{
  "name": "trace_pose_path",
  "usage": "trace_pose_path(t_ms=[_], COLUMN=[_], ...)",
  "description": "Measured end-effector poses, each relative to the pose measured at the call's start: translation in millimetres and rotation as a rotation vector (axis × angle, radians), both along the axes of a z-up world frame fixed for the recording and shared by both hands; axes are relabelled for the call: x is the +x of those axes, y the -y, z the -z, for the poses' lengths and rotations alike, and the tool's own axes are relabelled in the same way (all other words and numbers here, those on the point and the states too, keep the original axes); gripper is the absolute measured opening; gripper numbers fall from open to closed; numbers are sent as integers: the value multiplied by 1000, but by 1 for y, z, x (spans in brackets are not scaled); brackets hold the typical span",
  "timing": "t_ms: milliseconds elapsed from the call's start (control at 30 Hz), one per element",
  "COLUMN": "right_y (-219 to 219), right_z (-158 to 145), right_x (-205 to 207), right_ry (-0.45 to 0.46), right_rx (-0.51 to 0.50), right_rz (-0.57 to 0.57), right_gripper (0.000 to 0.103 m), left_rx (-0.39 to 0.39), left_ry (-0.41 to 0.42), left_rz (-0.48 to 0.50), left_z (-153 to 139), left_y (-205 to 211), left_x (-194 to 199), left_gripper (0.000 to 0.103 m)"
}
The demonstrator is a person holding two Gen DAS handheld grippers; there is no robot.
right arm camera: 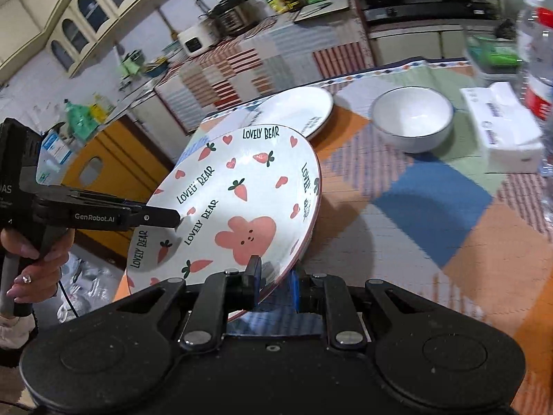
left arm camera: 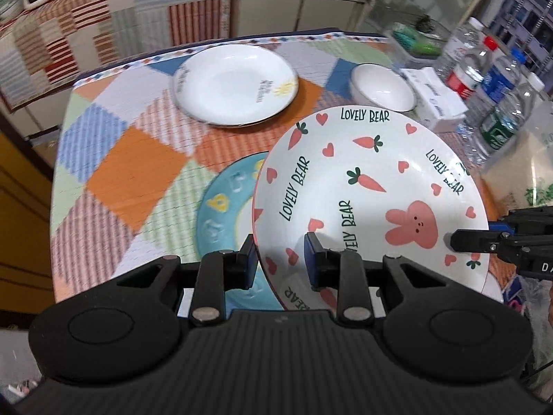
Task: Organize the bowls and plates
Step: 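Lift the Lovely Bear plate and lower it onto the blue plate, then release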
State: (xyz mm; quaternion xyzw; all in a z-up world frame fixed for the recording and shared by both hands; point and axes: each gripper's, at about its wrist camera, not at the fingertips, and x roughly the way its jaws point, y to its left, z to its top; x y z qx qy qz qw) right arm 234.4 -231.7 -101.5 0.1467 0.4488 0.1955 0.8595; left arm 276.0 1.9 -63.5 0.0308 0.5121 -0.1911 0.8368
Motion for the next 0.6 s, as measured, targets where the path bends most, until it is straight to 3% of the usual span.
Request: trace_pose_path(t_ms=[267, 600], right_y=[-30, -48], right_z=[16, 49], right_x=[25, 63], right_ry=[-38, -133], right_rx=[5, -38], right_rz=[-63, -64], right_gripper=[21, 21], left_rx=[16, -8], left_ry=[-32, -107], left_rz=[-74, -126], left_z=[20, 69], left_y=[-35, -51], left_x=[7, 30], left_gripper=[26, 26])
